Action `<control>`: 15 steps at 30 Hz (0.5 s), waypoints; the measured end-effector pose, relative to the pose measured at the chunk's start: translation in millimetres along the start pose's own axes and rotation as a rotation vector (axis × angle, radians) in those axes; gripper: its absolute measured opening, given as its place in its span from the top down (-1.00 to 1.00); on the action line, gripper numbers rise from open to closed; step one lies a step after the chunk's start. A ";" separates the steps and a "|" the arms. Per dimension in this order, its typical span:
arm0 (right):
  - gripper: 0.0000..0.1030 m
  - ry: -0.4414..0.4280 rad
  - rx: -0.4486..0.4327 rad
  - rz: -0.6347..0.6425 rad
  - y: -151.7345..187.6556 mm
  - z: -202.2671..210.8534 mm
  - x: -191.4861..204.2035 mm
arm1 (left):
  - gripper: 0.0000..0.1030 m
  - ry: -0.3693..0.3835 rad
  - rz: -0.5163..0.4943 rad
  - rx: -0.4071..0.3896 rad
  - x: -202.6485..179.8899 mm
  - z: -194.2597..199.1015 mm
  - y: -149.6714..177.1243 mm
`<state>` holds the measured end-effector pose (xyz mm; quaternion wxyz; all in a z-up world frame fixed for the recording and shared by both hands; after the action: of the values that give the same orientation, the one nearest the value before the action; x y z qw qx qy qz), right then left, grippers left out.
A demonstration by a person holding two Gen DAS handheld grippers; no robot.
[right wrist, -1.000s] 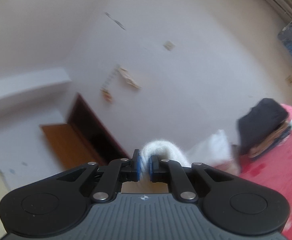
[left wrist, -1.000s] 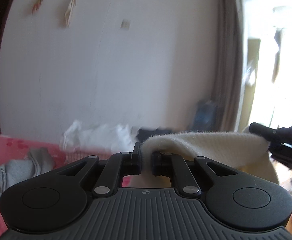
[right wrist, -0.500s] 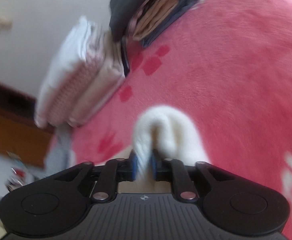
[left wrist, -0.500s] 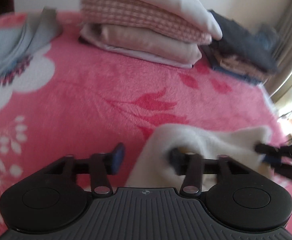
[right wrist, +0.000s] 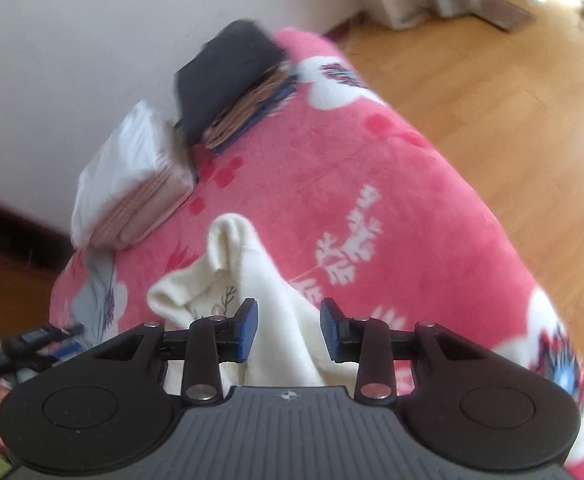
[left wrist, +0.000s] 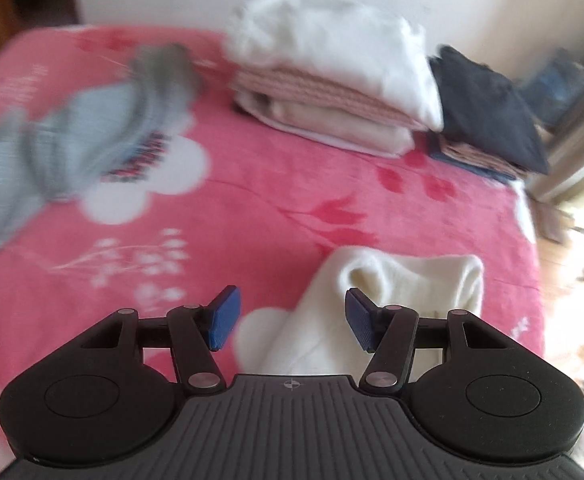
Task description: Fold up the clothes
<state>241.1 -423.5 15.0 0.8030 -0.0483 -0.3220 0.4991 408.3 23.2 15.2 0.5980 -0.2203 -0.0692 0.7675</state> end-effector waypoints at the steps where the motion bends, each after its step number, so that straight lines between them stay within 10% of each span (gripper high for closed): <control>1: 0.27 -0.038 0.005 0.038 -4.4 -5.3 -0.5 | -0.12 -0.029 0.022 -0.018 -1.5 10.9 5.9; 15: 0.33 -0.491 -0.002 0.851 -27.1 -15.0 65.3 | -0.14 -0.411 0.294 -0.261 -19.3 163.6 80.1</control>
<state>289.7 -378.9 44.6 0.4281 -0.0572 -0.4539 0.7794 272.0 8.6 136.6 0.4201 -0.1427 -0.2544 0.8593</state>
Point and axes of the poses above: each gripper's, at about its wrist camera, not at the fingertips, and z roughly against the way its jaws point, x to its left, y to its underside, the point moved 2 cm from there along -z, roughly the way its jaws point, and after that the axes turned 11 degrees about z, right-handed, at the moved point
